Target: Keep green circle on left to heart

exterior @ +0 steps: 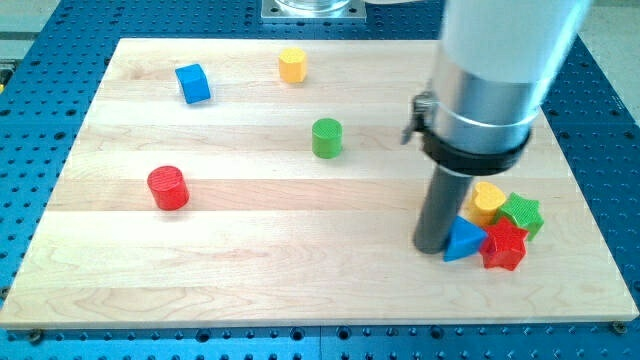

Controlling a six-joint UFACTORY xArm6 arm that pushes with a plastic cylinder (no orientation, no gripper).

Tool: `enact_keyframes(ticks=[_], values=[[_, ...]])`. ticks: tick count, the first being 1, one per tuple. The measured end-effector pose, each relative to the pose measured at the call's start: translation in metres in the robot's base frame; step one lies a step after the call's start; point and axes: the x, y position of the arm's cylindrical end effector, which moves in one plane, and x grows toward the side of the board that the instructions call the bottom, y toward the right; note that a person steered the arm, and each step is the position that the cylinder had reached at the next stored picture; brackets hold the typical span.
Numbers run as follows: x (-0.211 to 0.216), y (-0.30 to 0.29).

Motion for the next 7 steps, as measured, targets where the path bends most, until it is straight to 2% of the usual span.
enact_keyframes(ticks=[2,3,5,6,7], values=[[0.046,-0.020],[0.020,-0.069],[-0.079,-0.094],[-0.088,-0.172],[-0.127,-0.177]])
